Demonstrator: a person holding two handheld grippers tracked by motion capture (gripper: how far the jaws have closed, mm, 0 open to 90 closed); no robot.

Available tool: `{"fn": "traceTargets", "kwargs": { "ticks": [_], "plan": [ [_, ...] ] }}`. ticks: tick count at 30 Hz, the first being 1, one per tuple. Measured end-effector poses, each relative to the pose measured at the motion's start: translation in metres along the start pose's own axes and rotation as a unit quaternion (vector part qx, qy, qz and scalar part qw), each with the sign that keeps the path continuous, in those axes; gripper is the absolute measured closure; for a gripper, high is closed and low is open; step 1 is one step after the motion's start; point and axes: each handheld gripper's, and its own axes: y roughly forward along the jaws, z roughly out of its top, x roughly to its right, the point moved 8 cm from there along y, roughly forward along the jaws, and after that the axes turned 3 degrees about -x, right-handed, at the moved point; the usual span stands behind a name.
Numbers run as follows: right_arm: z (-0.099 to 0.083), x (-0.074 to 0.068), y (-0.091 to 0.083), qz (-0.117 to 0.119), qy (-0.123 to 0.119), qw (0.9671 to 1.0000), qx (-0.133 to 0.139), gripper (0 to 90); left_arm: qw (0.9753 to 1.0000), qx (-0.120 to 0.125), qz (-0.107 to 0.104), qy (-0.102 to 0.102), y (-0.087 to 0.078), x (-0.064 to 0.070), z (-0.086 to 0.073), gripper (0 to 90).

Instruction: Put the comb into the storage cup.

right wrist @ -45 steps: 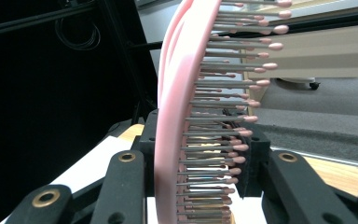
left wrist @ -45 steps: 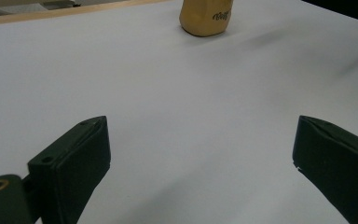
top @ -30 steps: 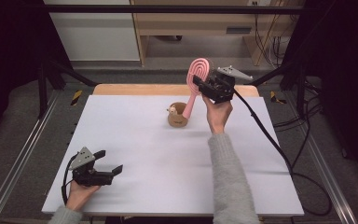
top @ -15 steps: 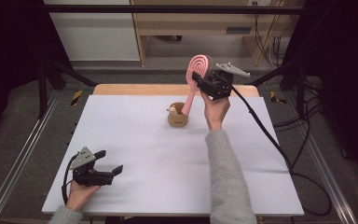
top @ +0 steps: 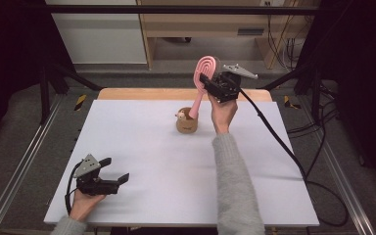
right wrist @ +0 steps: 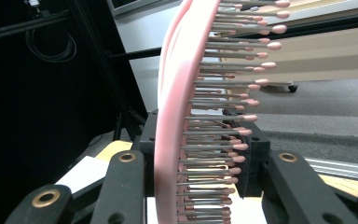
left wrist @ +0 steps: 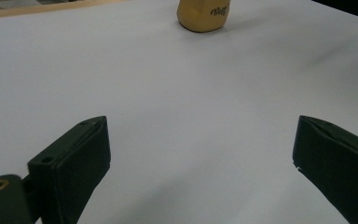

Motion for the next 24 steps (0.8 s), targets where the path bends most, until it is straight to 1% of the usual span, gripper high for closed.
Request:
{"fn": "traceTargets", "kwargs": {
  "ticks": [3,7,9,16,21,24],
  "plan": [
    [0.0,0.001,0.003,-0.002,0.006,1.0,-0.001,62.8,1.0,0.0,0.0,0.0,0.0,0.0,0.0,4.2],
    [-0.002,0.002,0.007,-0.005,0.003,1.0,-0.001,62.8,1.0,-0.001,0.0,0.0,0.0,0.0,0.0,4.3],
    [-0.003,0.002,0.009,-0.003,0.007,1.0,-0.002,62.8,1.0,-0.001,0.0,0.0,0.0,0.0,0.0,4.3],
    [-0.006,0.003,0.015,-0.007,0.004,0.9999,-0.005,62.8,1.0,-0.003,0.0,0.001,0.0,0.0,-0.001,4.2],
    [-0.01,0.005,0.02,-0.018,0.002,0.9998,-0.01,62.9,1.0,-0.002,0.0,0.0,0.0,0.0,-0.001,4.2],
    [-0.012,0.005,0.022,-0.019,0.001,0.9998,-0.011,62.9,1.0,-0.003,0.0,0.001,0.0,0.0,-0.001,4.2]
  ]
}}
